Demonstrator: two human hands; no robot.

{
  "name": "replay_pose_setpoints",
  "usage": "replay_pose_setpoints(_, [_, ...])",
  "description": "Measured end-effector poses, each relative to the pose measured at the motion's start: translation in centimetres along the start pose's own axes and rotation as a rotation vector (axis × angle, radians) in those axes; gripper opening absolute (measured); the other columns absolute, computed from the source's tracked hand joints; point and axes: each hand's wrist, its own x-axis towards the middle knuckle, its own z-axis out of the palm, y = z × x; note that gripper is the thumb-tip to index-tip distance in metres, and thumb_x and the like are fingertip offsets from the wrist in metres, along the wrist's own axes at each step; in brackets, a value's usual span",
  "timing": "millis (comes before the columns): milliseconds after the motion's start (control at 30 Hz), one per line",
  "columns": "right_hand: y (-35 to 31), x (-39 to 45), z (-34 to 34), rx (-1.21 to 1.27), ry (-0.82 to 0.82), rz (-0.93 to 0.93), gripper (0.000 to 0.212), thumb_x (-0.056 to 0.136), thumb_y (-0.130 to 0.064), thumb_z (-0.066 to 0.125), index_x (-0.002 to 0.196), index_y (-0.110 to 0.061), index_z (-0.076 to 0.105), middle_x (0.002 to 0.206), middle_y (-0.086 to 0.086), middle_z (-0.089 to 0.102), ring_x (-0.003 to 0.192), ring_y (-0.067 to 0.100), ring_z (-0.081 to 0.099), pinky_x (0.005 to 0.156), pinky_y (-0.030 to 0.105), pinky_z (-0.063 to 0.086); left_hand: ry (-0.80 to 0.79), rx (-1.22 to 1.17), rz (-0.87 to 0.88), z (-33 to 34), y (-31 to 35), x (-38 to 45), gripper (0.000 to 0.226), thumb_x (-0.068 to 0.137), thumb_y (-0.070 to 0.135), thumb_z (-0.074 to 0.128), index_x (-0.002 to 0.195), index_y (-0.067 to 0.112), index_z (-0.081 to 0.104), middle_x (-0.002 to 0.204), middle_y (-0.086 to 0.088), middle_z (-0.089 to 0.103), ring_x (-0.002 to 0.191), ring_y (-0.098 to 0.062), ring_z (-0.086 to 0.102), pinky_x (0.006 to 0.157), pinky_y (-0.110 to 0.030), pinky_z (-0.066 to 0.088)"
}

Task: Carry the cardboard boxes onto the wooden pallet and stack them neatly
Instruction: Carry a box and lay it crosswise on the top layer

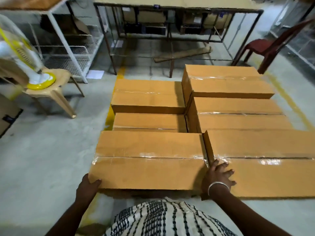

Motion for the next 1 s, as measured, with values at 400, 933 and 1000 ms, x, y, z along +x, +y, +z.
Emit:
replay_pose_setpoints(400, [2.4,-0.7,1.3,-0.082,0.009,-0.262,0.11,0.075,-0.058,0.062,0.152,-0.024,-0.009,0.158,0.026,-0.018,0.142,0.056,-0.011,0.109,0.071,0.012,0.204,-0.188,-0.255,2.4,-10.0,-18.8,0.063,0.093,0.024,0.065,0.148,0.013,0.038,0.146,-0.007,0.05,0.129,-0.031,0.05,0.097,-0.039,0.039])
replay_pose_setpoints(933, [-12.4,-16.8,9.7,-0.56,-0.145,-1.316,0.076,0.09,-0.054,0.046,0.155,-0.031,0.012,0.164,0.004,0.001,0.152,0.027,-0.002,0.117,0.06,0.014,0.399,-0.578,-0.587,2.7,-26.9,-36.2,0.062,0.091,0.021,0.068,0.146,0.016,0.04,0.141,-0.012,0.053,0.122,-0.03,0.054,0.084,-0.031,0.04])
replay_pose_setpoints(1000, [-13.5,-19.6,11.6,-0.594,-0.145,-1.356,0.074,0.089,-0.055,0.046,0.153,-0.031,0.018,0.164,0.003,0.006,0.152,0.026,0.001,0.117,0.058,0.016,0.404,-0.613,-0.606,2.0,-29.5,-37.4,0.061,0.09,0.02,0.068,0.145,0.014,0.042,0.14,-0.012,0.054,0.124,-0.028,0.053,0.087,-0.031,0.039])
